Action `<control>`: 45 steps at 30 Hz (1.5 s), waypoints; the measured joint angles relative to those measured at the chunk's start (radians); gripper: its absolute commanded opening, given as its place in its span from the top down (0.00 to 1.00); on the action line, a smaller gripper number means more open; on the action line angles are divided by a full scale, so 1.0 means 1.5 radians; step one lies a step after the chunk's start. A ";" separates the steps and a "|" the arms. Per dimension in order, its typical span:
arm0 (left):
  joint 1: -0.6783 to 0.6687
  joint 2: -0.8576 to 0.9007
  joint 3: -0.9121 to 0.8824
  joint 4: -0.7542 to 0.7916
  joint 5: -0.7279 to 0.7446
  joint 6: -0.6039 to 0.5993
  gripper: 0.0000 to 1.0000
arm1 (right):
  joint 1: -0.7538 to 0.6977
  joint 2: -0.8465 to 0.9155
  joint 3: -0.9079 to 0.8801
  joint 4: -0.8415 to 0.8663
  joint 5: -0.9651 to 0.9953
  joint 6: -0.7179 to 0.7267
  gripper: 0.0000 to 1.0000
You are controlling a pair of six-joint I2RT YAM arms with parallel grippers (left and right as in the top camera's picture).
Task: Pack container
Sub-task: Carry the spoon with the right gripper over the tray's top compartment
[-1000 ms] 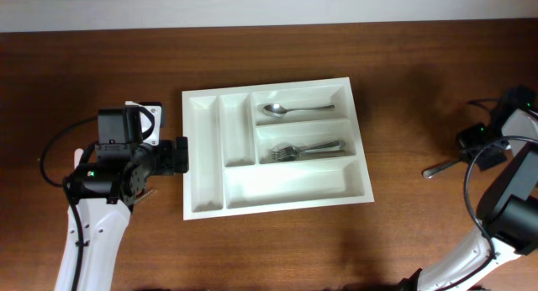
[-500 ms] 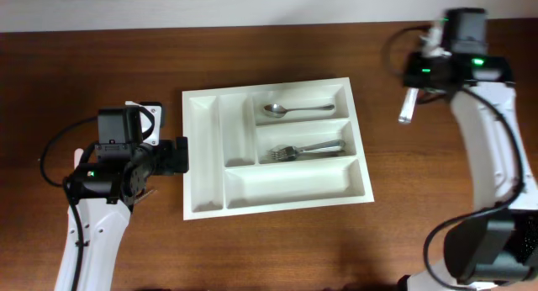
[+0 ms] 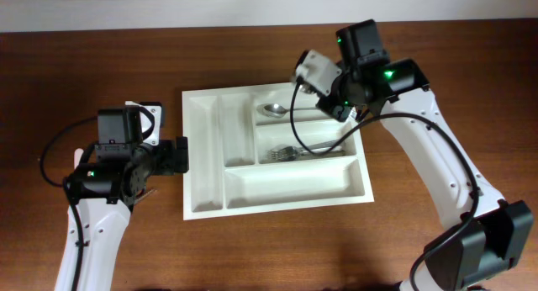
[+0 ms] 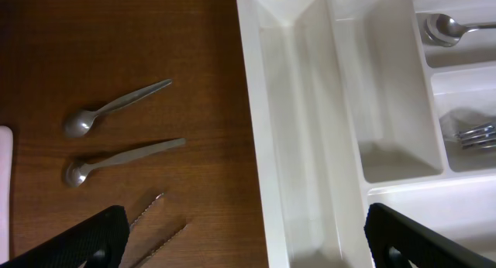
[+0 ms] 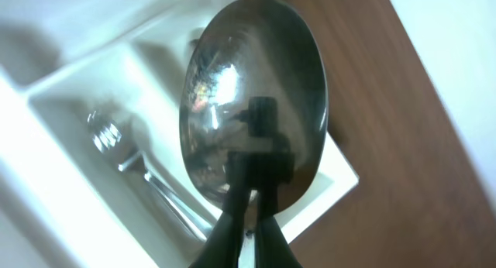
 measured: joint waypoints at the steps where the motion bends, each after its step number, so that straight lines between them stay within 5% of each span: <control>1: 0.000 0.000 0.000 0.000 0.000 0.000 0.01 | 0.004 0.000 0.000 0.000 -0.007 -0.032 0.96; 14: 0.000 0.000 0.000 0.000 0.000 0.000 0.01 | 0.006 0.090 0.000 0.016 -0.084 -0.205 0.96; 38: 0.000 0.000 0.000 0.000 0.000 0.000 0.01 | 0.006 0.243 0.000 0.083 -0.085 -0.218 0.96; 45: 0.000 0.000 0.000 0.000 0.000 0.000 0.01 | 0.006 0.248 0.104 0.023 -0.051 -0.199 0.96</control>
